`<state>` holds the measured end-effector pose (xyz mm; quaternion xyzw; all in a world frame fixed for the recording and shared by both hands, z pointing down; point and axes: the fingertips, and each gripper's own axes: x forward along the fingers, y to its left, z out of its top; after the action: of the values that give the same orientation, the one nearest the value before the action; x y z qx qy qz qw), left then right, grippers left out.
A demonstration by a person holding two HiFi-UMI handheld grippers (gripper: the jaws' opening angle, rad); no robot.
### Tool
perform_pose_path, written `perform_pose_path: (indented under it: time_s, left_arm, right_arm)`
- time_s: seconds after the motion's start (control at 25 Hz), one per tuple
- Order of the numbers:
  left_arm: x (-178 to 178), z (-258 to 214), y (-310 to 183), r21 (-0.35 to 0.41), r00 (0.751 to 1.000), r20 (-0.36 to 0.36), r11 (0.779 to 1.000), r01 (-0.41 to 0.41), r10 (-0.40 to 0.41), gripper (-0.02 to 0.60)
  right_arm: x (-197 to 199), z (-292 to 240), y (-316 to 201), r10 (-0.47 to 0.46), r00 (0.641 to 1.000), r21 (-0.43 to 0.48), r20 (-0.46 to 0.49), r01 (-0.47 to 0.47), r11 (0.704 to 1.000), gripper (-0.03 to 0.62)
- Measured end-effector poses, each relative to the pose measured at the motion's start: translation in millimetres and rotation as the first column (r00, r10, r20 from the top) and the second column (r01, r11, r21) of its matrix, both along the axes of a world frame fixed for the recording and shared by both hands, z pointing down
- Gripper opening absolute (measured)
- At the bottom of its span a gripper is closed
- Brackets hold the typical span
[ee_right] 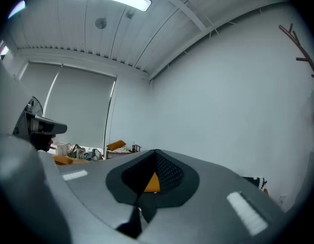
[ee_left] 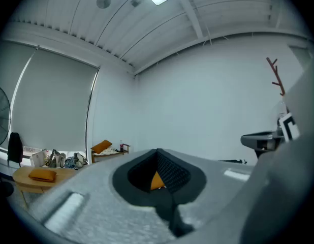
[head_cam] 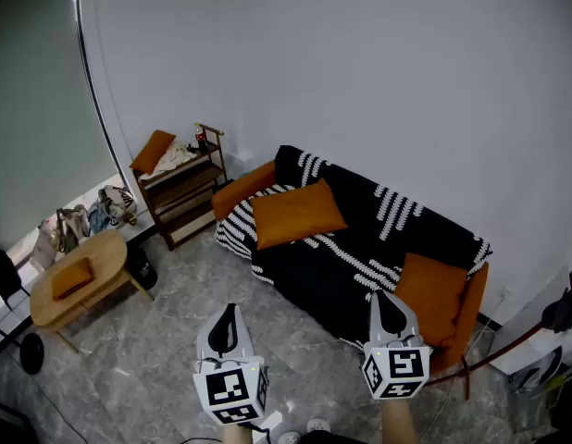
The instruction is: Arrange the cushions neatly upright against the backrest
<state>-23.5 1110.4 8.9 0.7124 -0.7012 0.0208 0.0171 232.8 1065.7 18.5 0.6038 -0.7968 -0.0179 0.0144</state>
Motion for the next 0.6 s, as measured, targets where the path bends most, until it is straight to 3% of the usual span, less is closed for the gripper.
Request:
perform_pose_path:
  time_s: [0.6]
  left_arm:
    - [1.7,3.2,-18.5,-0.011,1.000,0.016,1.000,0.008,-0.008,0.002]
  right_arm:
    - [0.8,4.8,-20.5,-0.017,1.000,-0.012,-0.002,0.017,1.000,0.008]
